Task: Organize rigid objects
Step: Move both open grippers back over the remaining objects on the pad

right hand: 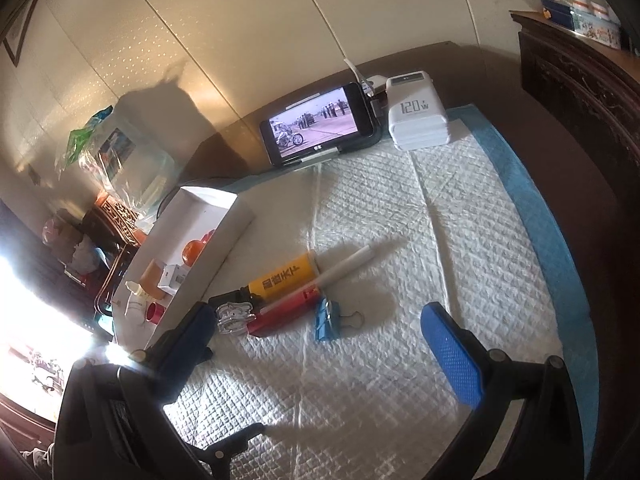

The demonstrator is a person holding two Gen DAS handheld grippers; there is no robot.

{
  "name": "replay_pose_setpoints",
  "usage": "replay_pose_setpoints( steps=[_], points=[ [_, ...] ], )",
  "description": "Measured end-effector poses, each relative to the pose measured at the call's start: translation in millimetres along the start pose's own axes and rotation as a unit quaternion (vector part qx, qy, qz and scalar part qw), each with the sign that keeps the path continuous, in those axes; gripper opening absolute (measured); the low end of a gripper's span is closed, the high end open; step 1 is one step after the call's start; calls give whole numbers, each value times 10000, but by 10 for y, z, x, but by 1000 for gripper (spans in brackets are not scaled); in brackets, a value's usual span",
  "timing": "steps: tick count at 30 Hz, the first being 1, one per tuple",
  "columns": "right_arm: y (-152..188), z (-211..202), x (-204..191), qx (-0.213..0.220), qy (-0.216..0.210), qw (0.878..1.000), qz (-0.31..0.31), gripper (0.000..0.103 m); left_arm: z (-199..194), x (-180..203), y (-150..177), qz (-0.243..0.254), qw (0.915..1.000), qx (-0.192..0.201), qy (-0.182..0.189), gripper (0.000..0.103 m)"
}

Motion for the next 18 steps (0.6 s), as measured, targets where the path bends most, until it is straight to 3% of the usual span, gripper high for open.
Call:
replay_pose_setpoints(
  steps=[12, 18],
  points=[
    [1, -69, 179, 28, 120, 9998, 138, 103, -30, 1, 21, -152, 9998, 47, -115, 103],
    [-46, -186, 200, 357, 150, 9992, 69, 103, -37, 19, 32, -327, 9991, 72, -246, 103]
  ],
)
Point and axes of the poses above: each gripper's, at about its wrist camera, not at the fingertips, and z roughly the way its jaws point, x to its right, y to its underside, the point moved 7 cm from there along z, roughly the way its jaws point, and after that the axes turned 14 degrees about y, right-handed, at the moved point
